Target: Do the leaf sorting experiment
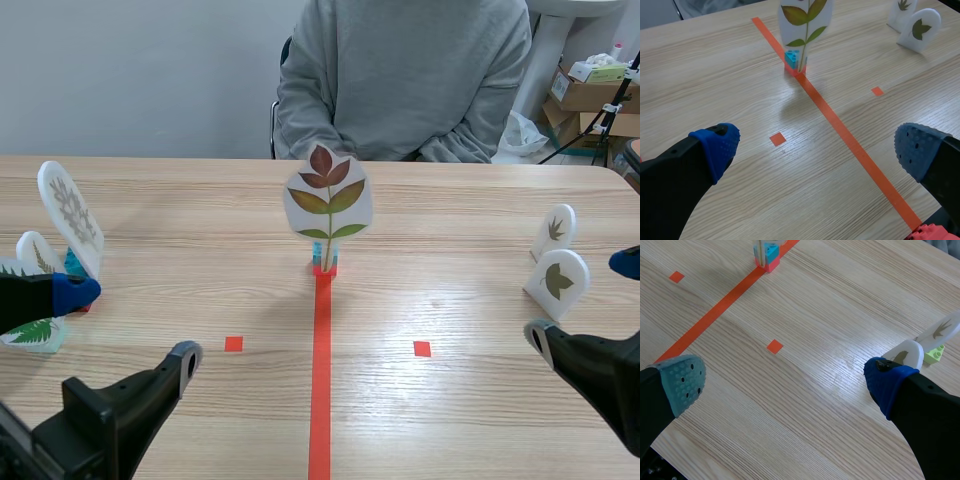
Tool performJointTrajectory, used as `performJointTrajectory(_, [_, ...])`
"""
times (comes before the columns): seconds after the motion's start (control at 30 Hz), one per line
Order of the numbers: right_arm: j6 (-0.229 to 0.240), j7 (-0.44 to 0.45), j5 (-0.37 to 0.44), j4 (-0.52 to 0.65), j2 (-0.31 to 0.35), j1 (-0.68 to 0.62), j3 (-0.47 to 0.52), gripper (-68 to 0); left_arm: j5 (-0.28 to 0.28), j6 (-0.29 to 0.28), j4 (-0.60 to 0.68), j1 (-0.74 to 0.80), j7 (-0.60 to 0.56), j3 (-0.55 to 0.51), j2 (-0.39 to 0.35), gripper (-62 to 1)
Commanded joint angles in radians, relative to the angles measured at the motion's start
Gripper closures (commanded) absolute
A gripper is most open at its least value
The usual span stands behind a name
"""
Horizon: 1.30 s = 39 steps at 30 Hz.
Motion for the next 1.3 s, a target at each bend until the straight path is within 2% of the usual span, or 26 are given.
performJointTrajectory(0.0, [0.008,0.011,0.011,-0.001,0.003,0.011,0.001,-67.9,-0.014,-0.002,0.003,0.0,-0.017,-0.003,0.0,-62.3])
performJointTrajectory(1.0, [0.008,0.011,0.011,-0.001,0.003,0.011,0.001,-67.9,-0.013,-0.003,0.003,-0.001,-0.005,-0.003,0.0,-62.3])
performJointTrajectory(1.27, [0.008,0.005,0.011,-0.001,0.003,0.011,0.001,-67.9,0.007,-0.003,-0.048,-0.092,0.039,-0.003,-0.001,-62.3])
